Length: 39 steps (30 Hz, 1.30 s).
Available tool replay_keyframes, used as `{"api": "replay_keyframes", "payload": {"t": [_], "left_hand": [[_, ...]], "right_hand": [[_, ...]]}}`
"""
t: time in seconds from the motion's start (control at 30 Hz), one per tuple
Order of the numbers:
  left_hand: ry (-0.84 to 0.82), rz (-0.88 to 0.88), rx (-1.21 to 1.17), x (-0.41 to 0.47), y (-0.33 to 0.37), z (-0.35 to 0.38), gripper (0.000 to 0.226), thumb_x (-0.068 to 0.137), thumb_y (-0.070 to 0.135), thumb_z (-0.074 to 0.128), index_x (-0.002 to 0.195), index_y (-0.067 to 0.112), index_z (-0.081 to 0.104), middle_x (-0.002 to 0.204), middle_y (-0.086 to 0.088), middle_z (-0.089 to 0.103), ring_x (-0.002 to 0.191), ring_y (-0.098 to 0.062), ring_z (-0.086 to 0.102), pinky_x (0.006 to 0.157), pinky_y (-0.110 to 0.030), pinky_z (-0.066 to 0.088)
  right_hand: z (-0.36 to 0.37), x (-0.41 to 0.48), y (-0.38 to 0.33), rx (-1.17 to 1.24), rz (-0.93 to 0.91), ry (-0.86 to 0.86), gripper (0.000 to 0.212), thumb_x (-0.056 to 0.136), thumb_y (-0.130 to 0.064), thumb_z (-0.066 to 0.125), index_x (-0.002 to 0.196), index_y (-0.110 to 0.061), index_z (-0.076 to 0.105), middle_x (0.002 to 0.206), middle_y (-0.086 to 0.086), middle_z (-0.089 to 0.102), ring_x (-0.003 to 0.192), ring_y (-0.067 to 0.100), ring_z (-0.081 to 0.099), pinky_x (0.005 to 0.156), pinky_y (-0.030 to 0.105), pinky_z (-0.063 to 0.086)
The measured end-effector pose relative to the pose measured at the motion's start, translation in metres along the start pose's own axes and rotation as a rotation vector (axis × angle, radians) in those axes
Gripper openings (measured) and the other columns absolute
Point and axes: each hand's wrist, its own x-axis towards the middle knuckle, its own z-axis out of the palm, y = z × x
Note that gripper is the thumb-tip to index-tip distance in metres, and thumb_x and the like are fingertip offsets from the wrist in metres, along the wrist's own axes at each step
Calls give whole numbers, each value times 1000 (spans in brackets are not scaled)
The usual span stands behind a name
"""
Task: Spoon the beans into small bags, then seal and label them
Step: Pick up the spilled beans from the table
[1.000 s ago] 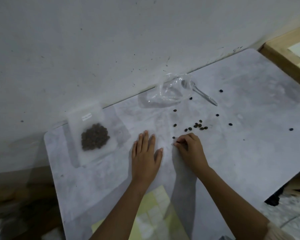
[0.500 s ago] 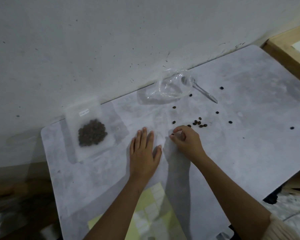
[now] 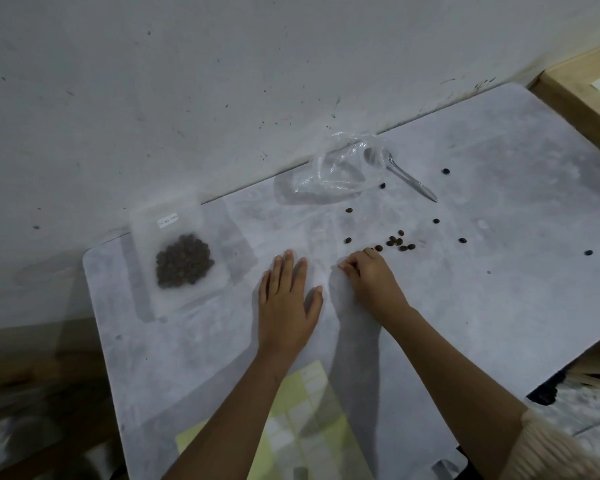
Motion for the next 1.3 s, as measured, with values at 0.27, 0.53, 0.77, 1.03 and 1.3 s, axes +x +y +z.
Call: {"api": "replay_keyframes", "payload": {"t": [0.27,0.53,0.77,1.03,1.3], "left_hand": [[37,-36,-39,1,2,2,57,91,46,31,140,19,42,152,-3,31,142,-19,24,116,-35,16],[39,-101,28,26,28,14,57,94,46,24,139,16,44,152,-9,32,142,-27,25,114,-46,20],[59,-107,94,27,29,20,53,97,44,28,140,17,42,151,-9,32,141,-26,27,113,-48,23],[59,-113,90,27,30,20,54,96,45,28,141,18,42,152,-8,32,142,-25,25,114,-47,20],[59,-108,73,28,30,17,54,96,45,27,140,18,42,152,-8,32,142,-26,25,114,-46,19]], "right_hand": [[-15,-8,-11,343,226,21,23,97,-21,47,87,-4,58,73,-6,56,66,4,51,60,9,40],[-35,9,-12,959,420,27,31,94,-2,34,77,-9,59,68,1,49,60,11,41,57,21,35],[-28,38,-2,-1,108,-82,30,90,-38,56,88,-9,49,89,4,50,80,15,48,70,23,38],[-17,50,-5,-451,-93,-93,30,101,-27,30,104,-4,49,103,11,55,92,24,51,77,33,39],[-34,41,-5,516,272,166,29,92,-3,33,64,-10,38,55,-7,39,50,4,32,49,15,29]]}}
